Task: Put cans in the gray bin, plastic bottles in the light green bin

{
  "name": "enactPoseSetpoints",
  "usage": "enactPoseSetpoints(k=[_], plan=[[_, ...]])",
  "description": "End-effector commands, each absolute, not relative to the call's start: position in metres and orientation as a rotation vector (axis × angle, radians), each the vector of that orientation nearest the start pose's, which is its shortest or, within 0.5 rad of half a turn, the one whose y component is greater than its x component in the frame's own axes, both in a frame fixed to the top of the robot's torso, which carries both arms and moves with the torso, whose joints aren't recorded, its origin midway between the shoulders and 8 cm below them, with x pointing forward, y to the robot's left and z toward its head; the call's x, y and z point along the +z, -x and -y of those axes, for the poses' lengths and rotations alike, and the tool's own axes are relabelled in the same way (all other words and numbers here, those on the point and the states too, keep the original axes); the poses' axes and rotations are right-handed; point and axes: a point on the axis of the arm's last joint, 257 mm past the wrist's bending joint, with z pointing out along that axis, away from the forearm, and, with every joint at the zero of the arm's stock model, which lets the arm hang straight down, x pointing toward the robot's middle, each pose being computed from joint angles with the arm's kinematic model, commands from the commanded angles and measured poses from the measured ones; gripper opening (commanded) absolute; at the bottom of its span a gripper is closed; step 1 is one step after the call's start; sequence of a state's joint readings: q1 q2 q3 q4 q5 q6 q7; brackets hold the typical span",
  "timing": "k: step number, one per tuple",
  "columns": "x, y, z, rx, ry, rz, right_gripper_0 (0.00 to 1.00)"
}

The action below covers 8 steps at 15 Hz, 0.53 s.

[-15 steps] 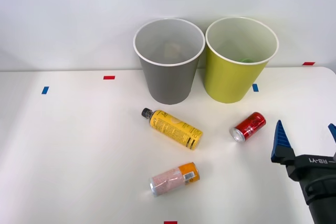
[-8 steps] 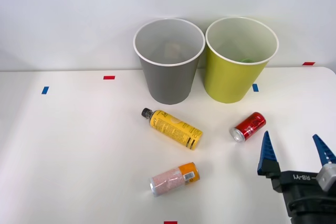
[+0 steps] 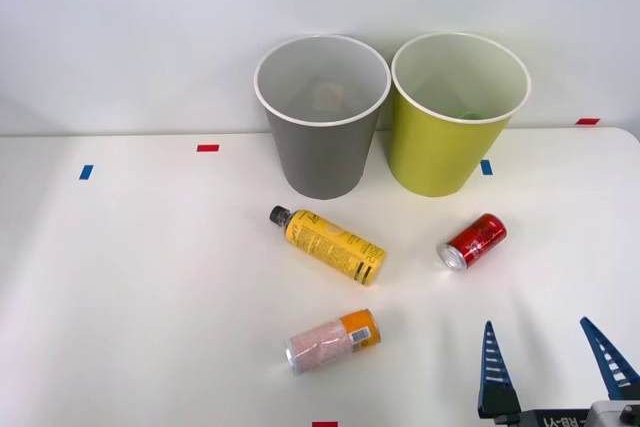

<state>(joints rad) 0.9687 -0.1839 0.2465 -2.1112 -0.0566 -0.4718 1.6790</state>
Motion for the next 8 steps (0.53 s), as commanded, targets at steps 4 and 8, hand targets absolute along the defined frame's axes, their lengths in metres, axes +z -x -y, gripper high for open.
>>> enactPoseSetpoints(k=[4,8], plan=[[-0.275,-0.232,0.212,-0.113,0.133,-1.665,1.00],[-0.285,-0.219,0.201,-0.073,0.096,-1.695,1.00]])
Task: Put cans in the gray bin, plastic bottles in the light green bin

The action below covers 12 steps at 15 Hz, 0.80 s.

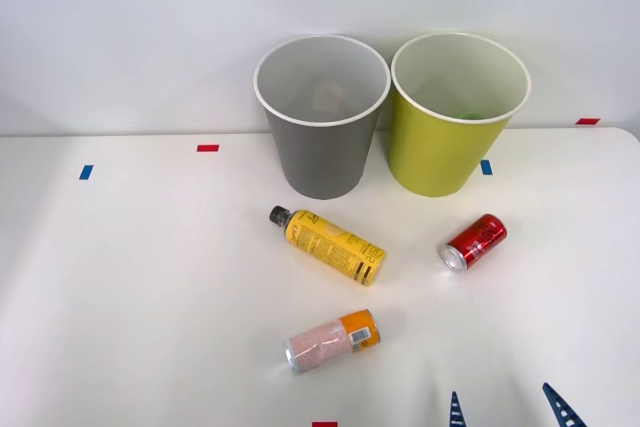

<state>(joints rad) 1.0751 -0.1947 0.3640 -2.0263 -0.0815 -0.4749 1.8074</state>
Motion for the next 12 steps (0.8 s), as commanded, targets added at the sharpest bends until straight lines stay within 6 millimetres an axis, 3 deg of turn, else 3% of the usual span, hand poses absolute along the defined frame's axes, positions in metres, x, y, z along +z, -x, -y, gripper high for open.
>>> enactPoseSetpoints(k=[1,12], plan=[[-0.2850,-0.2170,0.1993,-0.065,0.088,-1.696,1.00],[-0.2856,-0.2156,0.1968,-0.049,0.066,-1.700,1.00]])
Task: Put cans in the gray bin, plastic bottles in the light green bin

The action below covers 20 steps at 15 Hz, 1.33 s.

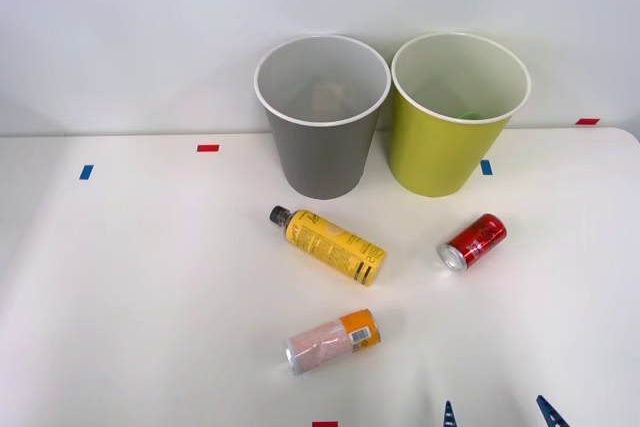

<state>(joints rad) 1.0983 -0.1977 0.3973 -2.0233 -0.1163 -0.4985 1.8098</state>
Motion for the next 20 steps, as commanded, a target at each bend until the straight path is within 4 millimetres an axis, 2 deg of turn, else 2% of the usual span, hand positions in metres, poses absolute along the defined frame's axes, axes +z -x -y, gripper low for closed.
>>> enactPoseSetpoints(k=[1,20], plan=[[-0.2856,-0.2156,0.1968,-0.049,0.066,-1.700,1.00],[-0.2856,-0.2156,0.1968,-0.049,0.066,-1.700,1.00]])
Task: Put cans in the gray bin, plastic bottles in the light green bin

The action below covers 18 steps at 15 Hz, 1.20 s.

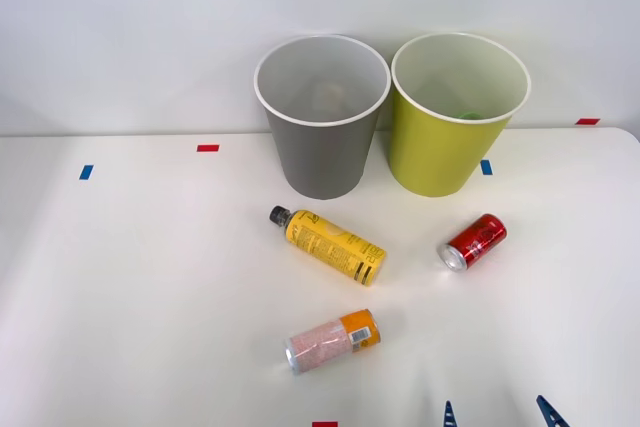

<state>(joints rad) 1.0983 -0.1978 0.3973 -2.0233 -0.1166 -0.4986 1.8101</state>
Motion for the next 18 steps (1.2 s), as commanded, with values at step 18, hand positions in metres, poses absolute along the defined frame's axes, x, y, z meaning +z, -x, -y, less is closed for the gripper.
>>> enactPoseSetpoints(k=[18], plan=[[-0.2856,-0.2156,0.1968,-0.049,0.066,-1.700,1.00]])
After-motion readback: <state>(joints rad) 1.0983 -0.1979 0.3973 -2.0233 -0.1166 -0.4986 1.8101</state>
